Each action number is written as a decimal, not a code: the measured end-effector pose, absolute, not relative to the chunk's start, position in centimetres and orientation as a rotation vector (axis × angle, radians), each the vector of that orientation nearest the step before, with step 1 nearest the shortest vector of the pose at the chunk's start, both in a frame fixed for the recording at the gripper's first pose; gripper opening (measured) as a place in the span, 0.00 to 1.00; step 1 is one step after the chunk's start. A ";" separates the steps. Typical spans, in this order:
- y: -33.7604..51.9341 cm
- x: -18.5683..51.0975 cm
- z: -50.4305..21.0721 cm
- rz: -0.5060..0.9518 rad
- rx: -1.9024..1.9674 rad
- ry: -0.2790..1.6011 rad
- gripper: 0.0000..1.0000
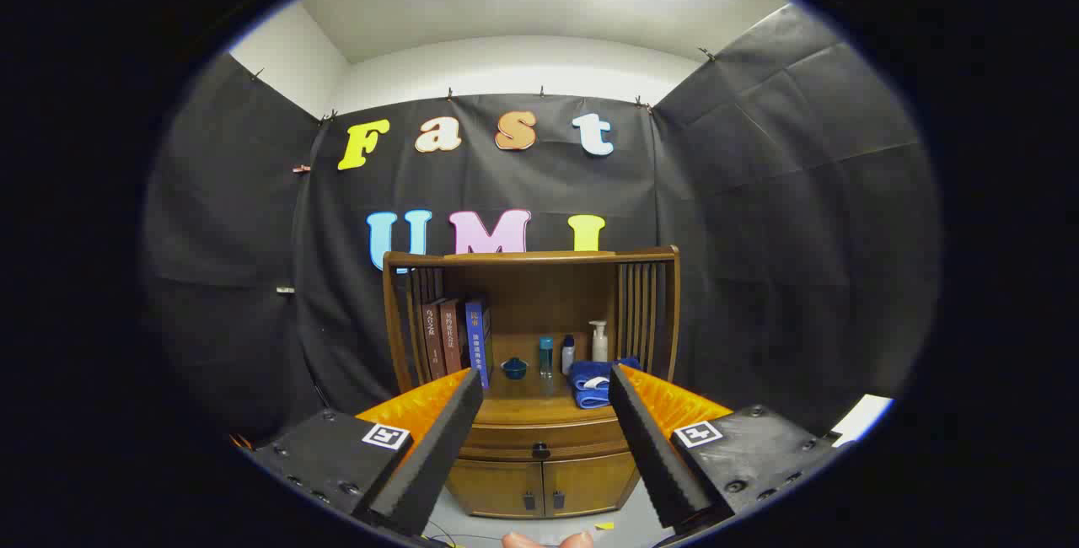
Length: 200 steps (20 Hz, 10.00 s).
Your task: Pull open the drawer, take out the items inside it, and place them on the countertop above the cabinet.
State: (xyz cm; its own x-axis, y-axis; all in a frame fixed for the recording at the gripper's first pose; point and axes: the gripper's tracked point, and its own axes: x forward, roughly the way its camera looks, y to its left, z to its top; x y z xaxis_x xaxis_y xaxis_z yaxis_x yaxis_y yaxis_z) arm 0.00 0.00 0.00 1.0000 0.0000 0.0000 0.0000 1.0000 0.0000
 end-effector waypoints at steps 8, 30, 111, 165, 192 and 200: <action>0.3 -0.2 0.3 0.005 -0.009 -0.009 0.98; 1.2 5.1 -1.2 0.019 0.011 -0.003 0.98; -0.2 11.1 -39.5 0.042 -0.011 0.326 0.47; -4.0 22.3 -44.6 0.059 -0.058 1.397 0.32; 0.4 35.0 -28.7 0.111 -0.014 1.161 0.32; 0.0 36.5 -32.1 0.028 -0.033 1.254 0.32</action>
